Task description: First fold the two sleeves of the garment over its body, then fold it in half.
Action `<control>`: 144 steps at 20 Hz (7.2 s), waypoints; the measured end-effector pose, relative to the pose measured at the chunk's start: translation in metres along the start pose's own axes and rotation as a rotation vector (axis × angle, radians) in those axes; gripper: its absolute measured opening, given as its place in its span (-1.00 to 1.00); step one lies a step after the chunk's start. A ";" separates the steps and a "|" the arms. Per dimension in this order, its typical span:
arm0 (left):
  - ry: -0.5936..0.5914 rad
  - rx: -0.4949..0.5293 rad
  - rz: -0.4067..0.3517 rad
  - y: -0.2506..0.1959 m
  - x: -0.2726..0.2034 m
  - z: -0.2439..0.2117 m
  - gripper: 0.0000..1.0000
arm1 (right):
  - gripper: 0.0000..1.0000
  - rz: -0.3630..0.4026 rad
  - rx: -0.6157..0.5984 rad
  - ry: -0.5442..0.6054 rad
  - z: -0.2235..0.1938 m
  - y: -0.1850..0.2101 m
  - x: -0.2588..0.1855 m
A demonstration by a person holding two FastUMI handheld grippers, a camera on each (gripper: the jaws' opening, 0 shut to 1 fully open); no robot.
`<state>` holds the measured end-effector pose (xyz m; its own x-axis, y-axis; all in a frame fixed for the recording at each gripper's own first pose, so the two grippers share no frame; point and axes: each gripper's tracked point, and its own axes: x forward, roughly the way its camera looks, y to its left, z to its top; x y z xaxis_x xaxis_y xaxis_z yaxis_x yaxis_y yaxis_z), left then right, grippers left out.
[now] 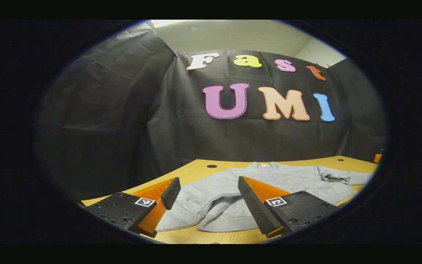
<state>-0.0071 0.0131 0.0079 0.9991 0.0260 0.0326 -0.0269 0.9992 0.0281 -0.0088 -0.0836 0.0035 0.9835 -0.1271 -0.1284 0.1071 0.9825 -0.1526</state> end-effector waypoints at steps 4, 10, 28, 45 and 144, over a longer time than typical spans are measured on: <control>0.009 0.003 0.011 0.005 0.001 -0.004 0.84 | 0.97 -0.040 0.005 0.123 -0.026 -0.046 -0.004; -0.001 0.028 0.028 0.013 0.000 0.003 0.84 | 0.97 -0.055 0.047 0.341 -0.079 -0.081 -0.006; 0.011 -0.008 0.025 0.019 -0.001 -0.001 0.84 | 0.98 -0.012 0.122 0.592 -0.151 -0.096 -0.014; 0.000 -0.010 0.025 0.022 -0.003 0.003 0.84 | -0.69 0.042 0.161 0.606 -0.150 -0.066 -0.011; 0.628 0.015 0.070 0.129 -0.069 -0.131 0.14 | 0.96 0.284 0.077 0.051 0.036 0.080 0.076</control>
<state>-0.0754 0.1438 -0.1212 0.8228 0.1084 -0.5579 -0.0892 0.9941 0.0616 0.0794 -0.0102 0.0170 0.9673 0.1496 -0.2048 -0.1588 0.9869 -0.0290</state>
